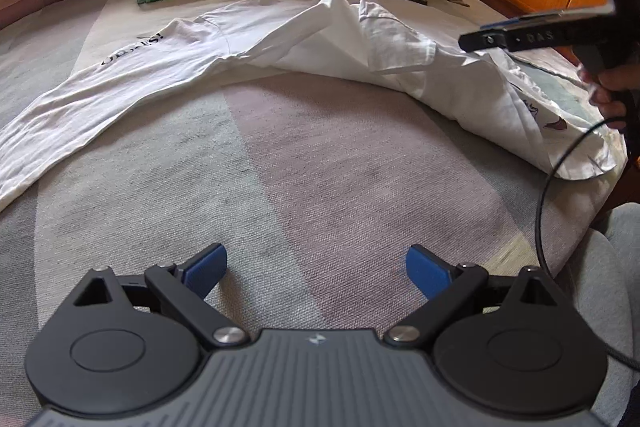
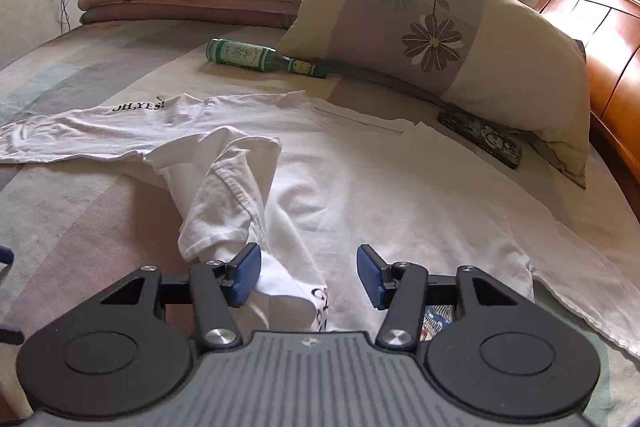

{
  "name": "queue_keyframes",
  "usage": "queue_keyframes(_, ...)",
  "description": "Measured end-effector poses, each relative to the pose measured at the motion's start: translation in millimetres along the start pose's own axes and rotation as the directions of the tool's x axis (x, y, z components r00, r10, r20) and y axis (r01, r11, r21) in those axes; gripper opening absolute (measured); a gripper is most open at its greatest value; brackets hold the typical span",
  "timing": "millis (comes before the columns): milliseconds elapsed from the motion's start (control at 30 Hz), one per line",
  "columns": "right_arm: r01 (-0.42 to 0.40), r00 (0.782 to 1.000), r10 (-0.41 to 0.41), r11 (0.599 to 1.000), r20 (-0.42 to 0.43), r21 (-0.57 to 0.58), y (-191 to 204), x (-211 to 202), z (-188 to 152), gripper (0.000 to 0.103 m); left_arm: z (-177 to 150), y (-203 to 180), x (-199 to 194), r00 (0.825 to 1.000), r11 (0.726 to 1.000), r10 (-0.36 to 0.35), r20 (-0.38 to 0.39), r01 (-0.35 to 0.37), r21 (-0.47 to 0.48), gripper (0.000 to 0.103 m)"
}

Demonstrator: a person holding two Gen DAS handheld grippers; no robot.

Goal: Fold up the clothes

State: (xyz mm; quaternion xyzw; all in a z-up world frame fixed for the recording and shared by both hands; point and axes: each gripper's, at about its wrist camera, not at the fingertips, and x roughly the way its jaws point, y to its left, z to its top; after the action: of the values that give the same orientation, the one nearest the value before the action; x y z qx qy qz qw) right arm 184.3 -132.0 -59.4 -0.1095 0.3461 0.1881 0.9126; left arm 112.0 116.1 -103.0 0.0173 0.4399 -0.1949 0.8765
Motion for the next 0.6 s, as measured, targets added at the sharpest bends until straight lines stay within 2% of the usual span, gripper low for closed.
queue_keyframes(33,-0.017,1.0,0.017,1.0,0.001,-0.003,3,-8,-7,0.071,1,1,2,1.0,1.0,-0.012,0.001,0.012,-0.007,0.096)
queue_keyframes(133,-0.041,0.999,0.041,0.999,-0.007,-0.027,12,-29,-29,0.075,11,-2,10,0.999,0.999,-0.04,0.008,0.041,-0.019,0.097)
queue_keyframes(233,-0.029,0.999,0.028,0.999,-0.02,-0.037,21,-46,-51,0.08,31,-8,20,0.993,0.993,-0.112,0.025,0.113,-0.017,0.097)
queue_keyframes(333,-0.036,0.999,0.036,0.999,-0.024,0.012,21,-56,-68,0.087,55,-13,36,0.972,0.973,-0.226,0.057,0.229,-0.039,0.097)
queue_keyframes(433,-0.068,0.997,0.07,0.993,-0.019,0.101,17,-62,-80,0.087,75,-13,61,0.941,0.936,-0.331,0.07,0.337,-0.105,0.097)
queue_keyframes(500,-0.073,0.997,0.075,0.989,-0.007,0.126,16,-64,-80,0.087,87,-16,76,0.934,0.923,-0.352,0.061,0.357,-0.141,0.097)
queue_keyframes(600,-0.081,0.997,0.079,0.989,0.02,0.126,16,-68,-77,0.087,98,-21,80,0.929,0.921,-0.363,0.078,0.37,-0.118,0.097)
